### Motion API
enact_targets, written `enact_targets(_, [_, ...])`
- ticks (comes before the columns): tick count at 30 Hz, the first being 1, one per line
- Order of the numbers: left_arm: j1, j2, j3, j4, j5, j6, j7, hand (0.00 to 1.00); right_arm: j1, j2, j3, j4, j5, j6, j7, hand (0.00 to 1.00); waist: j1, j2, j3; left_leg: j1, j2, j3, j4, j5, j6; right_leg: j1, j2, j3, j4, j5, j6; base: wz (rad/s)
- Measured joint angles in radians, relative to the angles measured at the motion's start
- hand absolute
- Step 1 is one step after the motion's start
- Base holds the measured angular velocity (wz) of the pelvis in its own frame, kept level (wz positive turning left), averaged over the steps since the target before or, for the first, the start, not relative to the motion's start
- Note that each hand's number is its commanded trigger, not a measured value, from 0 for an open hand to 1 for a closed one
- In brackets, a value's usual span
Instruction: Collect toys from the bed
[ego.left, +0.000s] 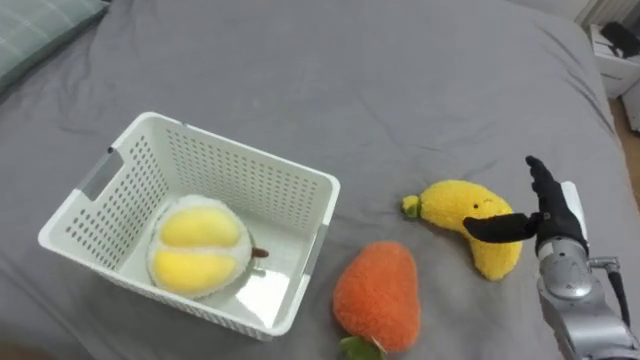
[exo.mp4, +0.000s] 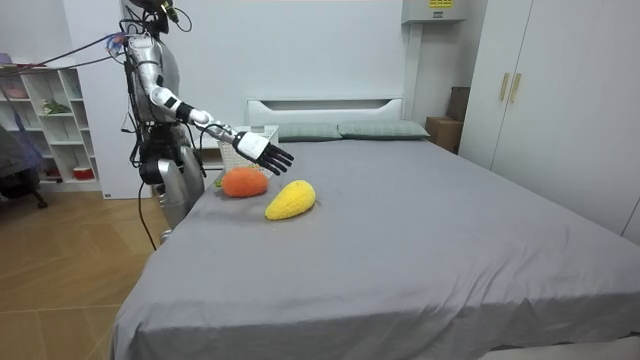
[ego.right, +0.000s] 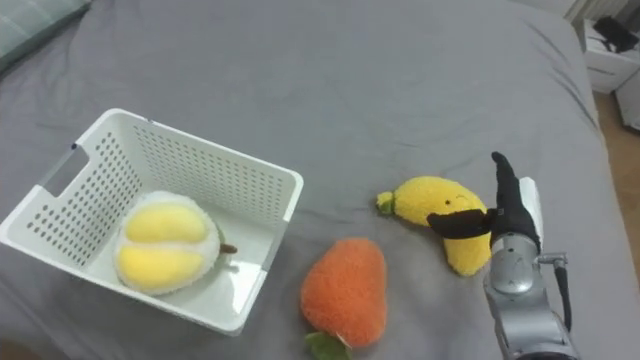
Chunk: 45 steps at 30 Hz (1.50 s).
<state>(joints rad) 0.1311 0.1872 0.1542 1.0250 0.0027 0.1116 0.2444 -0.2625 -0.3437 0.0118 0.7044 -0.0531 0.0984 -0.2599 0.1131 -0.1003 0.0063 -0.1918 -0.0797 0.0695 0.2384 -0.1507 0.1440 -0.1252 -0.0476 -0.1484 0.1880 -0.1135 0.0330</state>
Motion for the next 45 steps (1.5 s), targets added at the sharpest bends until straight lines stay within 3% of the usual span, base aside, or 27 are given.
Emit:
enact_targets(2, [-0.026,0.015,-0.041,0.008,-0.037,-0.009,-0.001,0.00,-0.029,-0.006,0.004,0.041,-0.007,0.000,0.000,0.00,0.001,0.002,0.0013,-0.017,-0.001,0.005,-0.007,0.008,0.001,-0.024,-0.002,0.000,-0.001,0.004,0.000,-0.07])
enact_targets(6, [-0.046,0.019,-0.044,0.014,-0.040,-0.019,-0.002,0.00,-0.049,-0.021,0.004,0.081,-0.076,-0.019,-0.002,0.00,0.001,0.008,0.0053,-0.037,-0.001,0.006,-0.012,0.008,0.001,-0.047,-0.003,-0.001,0.000,0.004,0.000,-0.01])
enact_targets(10, [-0.047,0.024,-0.092,0.016,-0.046,-0.030,-0.008,0.00,-0.087,-0.049,0.007,0.164,-0.120,-0.033,-0.003,0.00,0.005,0.017,0.0120,-0.064,-0.001,0.006,-0.016,0.008,0.001,-0.076,-0.007,-0.007,-0.001,0.004,0.000,0.00])
enact_targets(16, [-0.049,0.027,-0.101,0.016,-0.051,-0.030,-0.020,0.00,-0.124,-0.076,0.033,0.270,-0.150,-0.043,-0.003,0.00,0.013,0.022,0.0130,-0.097,-0.001,-0.007,-0.018,0.008,0.001,-0.104,-0.009,-0.038,-0.004,0.004,-0.001,0.05])
enact_targets(19, [-0.050,0.027,-0.108,0.012,-0.053,-0.030,-0.020,0.00,-0.125,-0.078,0.046,0.314,-0.149,-0.043,-0.003,0.00,0.014,0.023,0.0136,-0.101,-0.002,-0.018,-0.021,0.008,0.001,-0.106,-0.010,-0.055,-0.003,0.004,-0.001,0.11])
enact_targets(32, [-0.067,0.028,-0.129,0.011,-0.078,-0.049,-0.020,0.00,-0.131,-0.081,0.045,0.395,-0.158,-0.056,-0.004,0.00,0.029,0.022,0.0144,-0.113,-0.003,-0.018,-0.025,0.008,0.001,-0.121,-0.012,-0.055,-0.003,0.002,-0.001,0.00])
enact_targets(45, [-0.079,0.028,-0.175,0.027,-0.088,-0.059,-0.020,0.00,-0.160,-0.081,0.045,0.458,-0.146,-0.065,-0.067,0.00,0.035,0.015,0.0216,-0.131,-0.006,-0.036,-0.018,0.009,0.000,-0.132,-0.013,-0.074,0.000,0.001,-0.001,0.03])
